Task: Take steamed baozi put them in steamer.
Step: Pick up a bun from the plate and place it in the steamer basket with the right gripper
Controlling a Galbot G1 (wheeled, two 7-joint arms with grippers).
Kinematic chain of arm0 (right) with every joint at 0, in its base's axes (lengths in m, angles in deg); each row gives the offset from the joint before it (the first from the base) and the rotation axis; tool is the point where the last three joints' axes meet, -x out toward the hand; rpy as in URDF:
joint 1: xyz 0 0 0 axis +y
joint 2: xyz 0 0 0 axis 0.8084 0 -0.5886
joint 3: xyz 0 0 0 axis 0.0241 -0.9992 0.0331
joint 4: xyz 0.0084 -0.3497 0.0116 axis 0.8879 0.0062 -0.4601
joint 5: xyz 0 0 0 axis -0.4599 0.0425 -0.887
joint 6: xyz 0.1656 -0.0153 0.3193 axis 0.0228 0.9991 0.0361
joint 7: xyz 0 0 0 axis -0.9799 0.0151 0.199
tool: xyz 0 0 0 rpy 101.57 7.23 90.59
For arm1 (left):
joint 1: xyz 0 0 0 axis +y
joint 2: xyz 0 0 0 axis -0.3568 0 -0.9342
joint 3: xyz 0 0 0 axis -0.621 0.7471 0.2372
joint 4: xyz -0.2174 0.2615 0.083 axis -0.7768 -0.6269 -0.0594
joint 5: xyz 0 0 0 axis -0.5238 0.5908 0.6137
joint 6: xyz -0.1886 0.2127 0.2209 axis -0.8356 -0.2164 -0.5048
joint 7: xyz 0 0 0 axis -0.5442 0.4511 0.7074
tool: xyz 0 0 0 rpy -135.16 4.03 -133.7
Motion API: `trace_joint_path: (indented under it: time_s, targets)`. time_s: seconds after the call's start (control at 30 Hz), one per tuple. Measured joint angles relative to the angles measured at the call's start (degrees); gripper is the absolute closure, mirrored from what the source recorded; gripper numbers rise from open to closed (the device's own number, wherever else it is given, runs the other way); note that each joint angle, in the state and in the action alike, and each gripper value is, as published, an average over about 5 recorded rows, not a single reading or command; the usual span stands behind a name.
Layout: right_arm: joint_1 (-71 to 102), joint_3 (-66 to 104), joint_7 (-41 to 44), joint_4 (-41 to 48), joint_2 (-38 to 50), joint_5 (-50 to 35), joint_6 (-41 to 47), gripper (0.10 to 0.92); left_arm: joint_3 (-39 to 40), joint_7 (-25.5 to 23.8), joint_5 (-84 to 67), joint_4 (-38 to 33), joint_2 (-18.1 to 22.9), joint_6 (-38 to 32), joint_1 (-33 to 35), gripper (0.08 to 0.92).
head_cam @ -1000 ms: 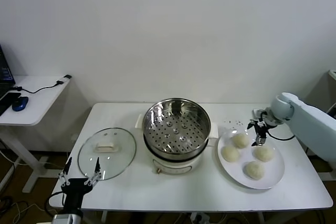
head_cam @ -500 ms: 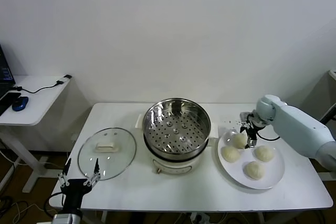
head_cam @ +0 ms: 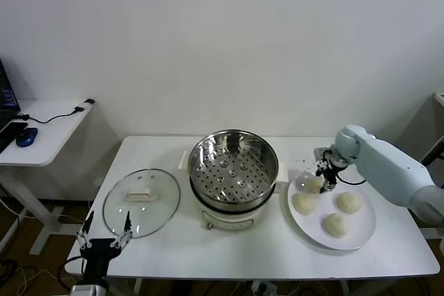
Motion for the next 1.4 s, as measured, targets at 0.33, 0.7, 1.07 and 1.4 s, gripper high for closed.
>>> trace_joint_path:
  time_s: [0.33,0.7,1.07,1.4]
  targets:
    - [-9.7,-7.6,2.7,-4.5,1.3,-3.1,-6.8,0.464,0.3,0.2,0.3,0.2,0.0,-0.1,0.5,0.177]
    - [-30.5,-20.7,4.6,-11.6,-4.1,-2.8,-24.0,0.465,0.7,1.0,1.5,-0.1,0.2,0.3,1.2,0.177]
    - [-35.0,-22.2,3.2,-18.3,-13.9,3.5,-36.2,0.465,0.4,1.9,1.6,-0.5,0.6,0.2,2.5,0.177]
    - [-27.7,-19.1,1.5,-17.6,-20.7,14.5,-41.3,0.459,0.7,2.6,1.6,-1.4,0.9,0.4,3.4,0.177]
